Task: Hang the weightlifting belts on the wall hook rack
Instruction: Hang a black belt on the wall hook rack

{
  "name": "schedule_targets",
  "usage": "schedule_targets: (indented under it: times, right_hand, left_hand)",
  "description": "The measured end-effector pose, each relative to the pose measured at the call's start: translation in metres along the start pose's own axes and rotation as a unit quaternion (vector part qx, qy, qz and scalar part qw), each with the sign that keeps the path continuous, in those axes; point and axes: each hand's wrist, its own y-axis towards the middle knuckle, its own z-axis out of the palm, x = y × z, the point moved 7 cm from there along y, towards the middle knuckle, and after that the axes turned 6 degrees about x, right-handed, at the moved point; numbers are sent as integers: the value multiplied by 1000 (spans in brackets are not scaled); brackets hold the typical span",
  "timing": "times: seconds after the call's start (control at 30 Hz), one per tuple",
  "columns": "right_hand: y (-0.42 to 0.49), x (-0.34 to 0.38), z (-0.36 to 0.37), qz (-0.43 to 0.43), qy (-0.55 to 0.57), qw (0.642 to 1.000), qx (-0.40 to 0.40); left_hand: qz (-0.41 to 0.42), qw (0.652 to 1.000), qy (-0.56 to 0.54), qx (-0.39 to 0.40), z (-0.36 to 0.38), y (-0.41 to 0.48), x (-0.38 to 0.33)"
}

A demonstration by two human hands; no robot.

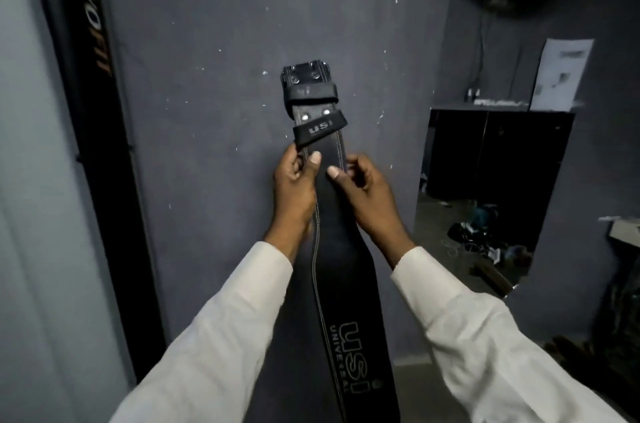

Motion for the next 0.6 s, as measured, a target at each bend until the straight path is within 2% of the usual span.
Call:
schedule_targets:
  times: [0.07, 0.2, 0.3, 0.43, 0.53, 0.6]
  right_hand:
    - [-7, -5, 2, -23, -36, 999, -5]
    - [34, 21, -13, -35, -14, 999, -37]
    - [46, 34, -15, -67, -33, 996, -39]
    - [24, 9, -4, -62, -83, 994, -39]
    - [30, 6, -8, -43, -43, 996, -60]
    - [34, 1, -10, -18, 17, 999, -42]
  left_hand:
    - [11, 1000, -5, -2, 9, 19, -15]
    - [6, 998, 38, 48, 26, 28, -15]
    - [32, 998, 46, 35, 26, 34, -17]
    - [51, 998, 41, 8, 22, 52, -31]
    - [53, 998, 41, -5, 23, 60, -36]
    - [58, 998, 36, -14, 24, 67, -42]
